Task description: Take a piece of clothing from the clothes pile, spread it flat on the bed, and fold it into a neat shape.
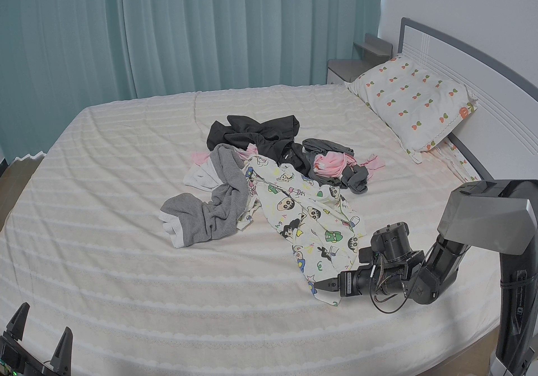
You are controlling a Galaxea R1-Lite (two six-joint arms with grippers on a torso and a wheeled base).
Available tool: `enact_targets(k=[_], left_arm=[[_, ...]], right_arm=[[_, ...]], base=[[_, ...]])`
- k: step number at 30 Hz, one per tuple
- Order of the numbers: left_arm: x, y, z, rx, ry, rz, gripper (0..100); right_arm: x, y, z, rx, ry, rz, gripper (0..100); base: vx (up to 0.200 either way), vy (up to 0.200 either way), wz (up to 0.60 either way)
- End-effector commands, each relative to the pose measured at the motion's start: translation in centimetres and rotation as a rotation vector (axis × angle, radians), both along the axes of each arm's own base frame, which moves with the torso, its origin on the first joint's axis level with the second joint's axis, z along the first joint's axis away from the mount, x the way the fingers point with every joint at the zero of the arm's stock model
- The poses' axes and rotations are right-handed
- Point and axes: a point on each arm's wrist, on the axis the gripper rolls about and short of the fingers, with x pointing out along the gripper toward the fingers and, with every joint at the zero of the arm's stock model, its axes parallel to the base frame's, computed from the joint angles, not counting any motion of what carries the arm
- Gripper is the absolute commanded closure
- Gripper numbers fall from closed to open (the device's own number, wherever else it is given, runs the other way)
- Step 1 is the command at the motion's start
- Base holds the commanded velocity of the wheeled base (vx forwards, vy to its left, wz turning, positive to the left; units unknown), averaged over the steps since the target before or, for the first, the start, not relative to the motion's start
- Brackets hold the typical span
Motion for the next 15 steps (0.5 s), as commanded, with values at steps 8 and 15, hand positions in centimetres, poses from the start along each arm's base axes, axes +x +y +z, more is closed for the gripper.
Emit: enact_targets(k=[8,15], left_arm=[[0.0,0.0,-0.5,0.000,0.001,0.001,0],[0.0,0.0,-0.5,0.000,0.000,0.001,0]], right_arm=[[1.9,2.9,0.1,-0.045,0.015,0.015,0],[2.1,3.1,-0.1,-0.097,0.034,-0.028,0]], base=[[0.000,0.000,0.00],[0.000,0.000,0.00]])
